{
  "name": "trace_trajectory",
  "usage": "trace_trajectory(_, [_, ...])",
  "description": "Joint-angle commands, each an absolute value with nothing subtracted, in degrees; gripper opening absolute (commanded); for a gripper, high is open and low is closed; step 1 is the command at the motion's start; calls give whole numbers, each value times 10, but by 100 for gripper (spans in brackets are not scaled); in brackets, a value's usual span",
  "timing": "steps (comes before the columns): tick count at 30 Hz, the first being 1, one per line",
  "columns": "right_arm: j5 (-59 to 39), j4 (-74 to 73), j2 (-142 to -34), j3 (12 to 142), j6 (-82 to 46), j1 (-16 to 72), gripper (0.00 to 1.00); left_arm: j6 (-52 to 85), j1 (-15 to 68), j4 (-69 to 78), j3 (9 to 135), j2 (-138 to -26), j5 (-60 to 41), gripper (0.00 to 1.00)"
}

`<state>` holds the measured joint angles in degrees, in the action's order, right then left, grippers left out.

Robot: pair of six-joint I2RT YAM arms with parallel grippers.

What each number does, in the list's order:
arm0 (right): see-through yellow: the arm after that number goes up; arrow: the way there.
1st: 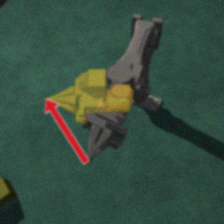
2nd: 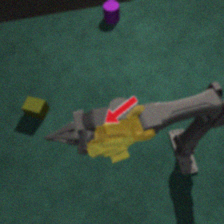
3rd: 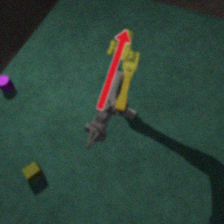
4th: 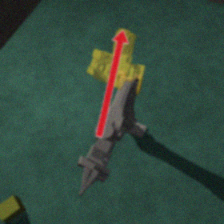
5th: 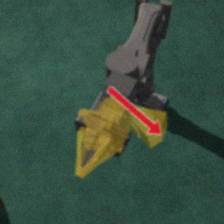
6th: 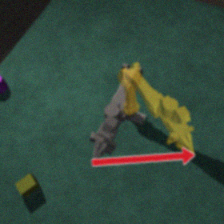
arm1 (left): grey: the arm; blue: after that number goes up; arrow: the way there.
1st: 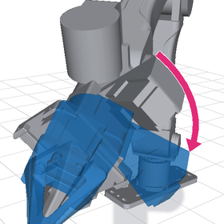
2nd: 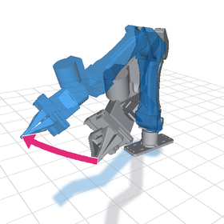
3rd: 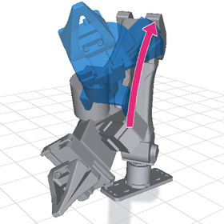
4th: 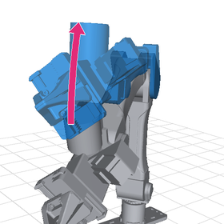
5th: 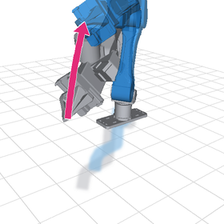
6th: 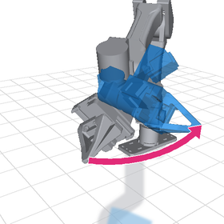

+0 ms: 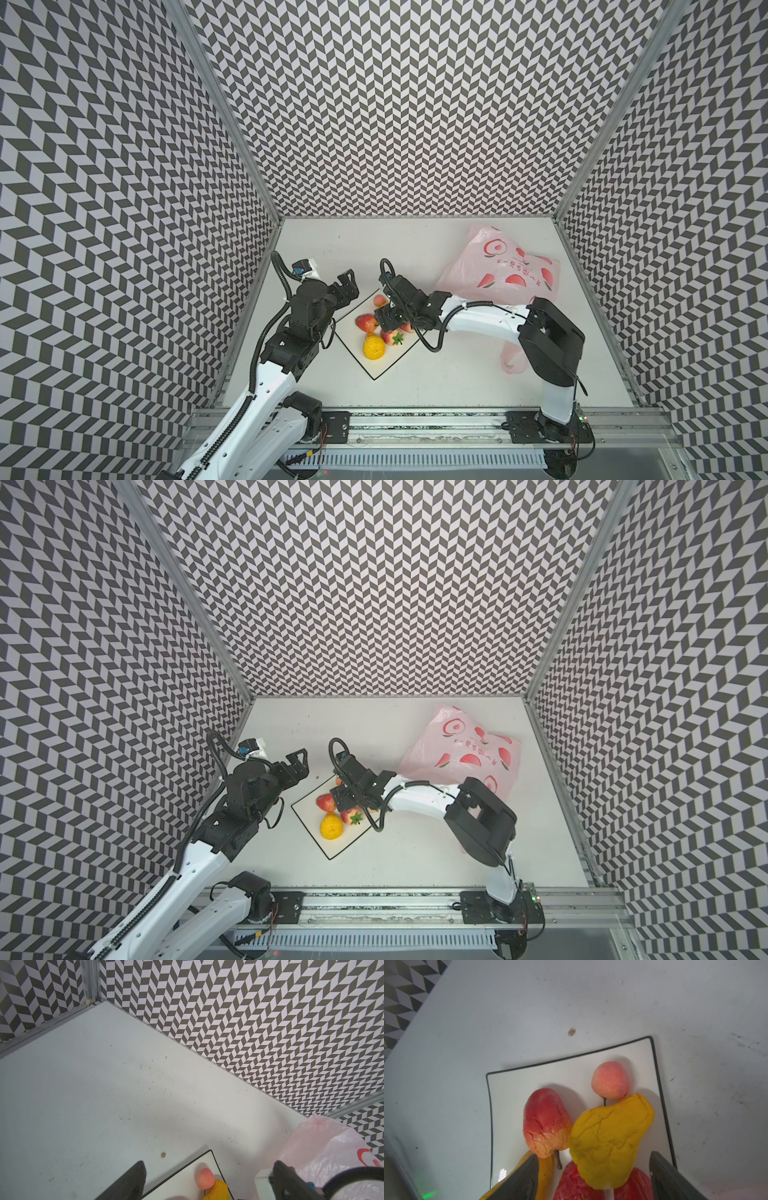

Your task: Take the fake fruits out of the plastic bag

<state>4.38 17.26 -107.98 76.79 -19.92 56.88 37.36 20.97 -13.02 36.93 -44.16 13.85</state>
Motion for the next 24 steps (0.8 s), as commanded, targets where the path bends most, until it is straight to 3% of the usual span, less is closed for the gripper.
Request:
trace_trajectory(1, [66,175,-1018,781,-184,573,82,372,205,-118,374,-445,143,95])
trace_trajectory(5, [122,177,-934,753,-177,571,82,362,196,-107,372,-448,148,95])
trace_trajectory(12, [331,108,-704,613,-143,544,82,341,167,-72,345,-439,189,95])
trace_trajectory(19, [330,31,-511,468,-116,295,80,300,115,-3,288,-414,245,95])
trace_trajectory(24, [331,-115,-509,340,-86,150,85,245,68,94,234,-417,267,95])
